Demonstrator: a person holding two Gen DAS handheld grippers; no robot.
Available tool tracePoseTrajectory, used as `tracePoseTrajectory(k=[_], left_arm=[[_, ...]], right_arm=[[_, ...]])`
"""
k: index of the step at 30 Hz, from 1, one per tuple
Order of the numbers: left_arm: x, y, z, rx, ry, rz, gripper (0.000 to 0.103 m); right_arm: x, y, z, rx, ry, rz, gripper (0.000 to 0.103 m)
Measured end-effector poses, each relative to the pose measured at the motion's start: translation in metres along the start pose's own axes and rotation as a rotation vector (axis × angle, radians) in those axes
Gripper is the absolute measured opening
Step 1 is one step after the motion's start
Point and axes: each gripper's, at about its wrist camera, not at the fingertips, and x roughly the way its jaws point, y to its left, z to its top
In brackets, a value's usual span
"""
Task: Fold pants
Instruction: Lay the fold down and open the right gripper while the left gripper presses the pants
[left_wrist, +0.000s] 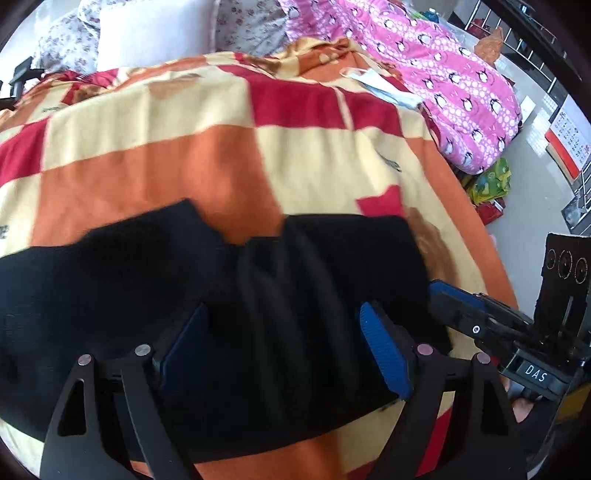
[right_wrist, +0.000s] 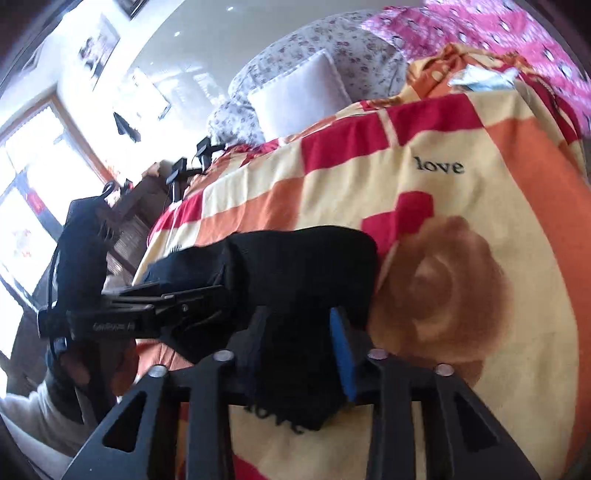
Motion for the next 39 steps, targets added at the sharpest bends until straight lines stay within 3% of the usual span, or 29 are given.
tracePoseTrajectory(k=[2, 3, 4, 6, 8, 11, 16, 18, 21, 24, 27, 31, 35, 39], left_arm=[[0.004, -0.013, 0.0, 0.049, -0.003, 0.001, 0.059], [0.005, -0.02, 0.0, 0.079, -0.007, 0.012, 0.03], [0.003, -0.021, 0.001, 0.086, -0.009, 0.014, 0.019], [-0.007, -0.013, 0.006, 0.054, -0.014, -0.006, 0.012], [-0.023, 0.0, 0.009, 0.04, -0.028, -0.037, 0.012], [-0.038, 0.014, 0.006, 0.043, -0.05, 0.022, 0.012], [-0.029, 0.044, -0.006, -0.011, -0.015, 0.055, 0.013], [-0.023, 0.045, -0.01, -0.012, -0.019, 0.065, 0.014], [-0.027, 0.045, -0.009, 0.018, -0.035, 0.097, 0.026], [-0.04, 0.052, -0.002, 0.0, -0.064, 0.103, 0.028], [-0.05, 0.054, 0.004, 0.011, -0.104, 0.128, 0.036], [-0.047, 0.052, 0.002, 0.011, -0.105, 0.129, 0.037], [-0.031, 0.049, -0.007, 0.007, -0.076, 0.173, 0.048], [-0.028, 0.053, -0.009, -0.008, -0.086, 0.182, 0.053]], right_arm=[[-0.009, -0.005, 0.0, 0.014, -0.015, -0.008, 0.029], [-0.012, -0.006, 0.0, 0.011, -0.017, -0.027, 0.033], [-0.017, -0.008, 0.001, 0.014, -0.023, -0.039, 0.033], [-0.023, -0.004, 0.004, 0.023, -0.041, -0.032, 0.033], [-0.03, 0.006, 0.007, -0.008, -0.056, -0.022, 0.033], [-0.029, 0.028, 0.016, -0.069, -0.065, -0.002, 0.032], [0.014, 0.047, 0.022, -0.12, 0.013, 0.003, 0.032], [0.037, 0.051, 0.017, -0.161, 0.068, -0.043, 0.03], [0.046, 0.049, 0.017, -0.156, 0.074, -0.061, 0.03], [0.031, 0.054, 0.02, -0.163, 0.068, -0.087, 0.032], [0.013, 0.066, 0.014, -0.195, 0.055, -0.084, 0.033], [0.017, 0.08, -0.003, -0.256, 0.097, -0.118, 0.033], [0.035, 0.085, -0.019, -0.315, 0.121, -0.174, 0.034], [0.03, 0.085, -0.012, -0.298, 0.136, -0.145, 0.036]])
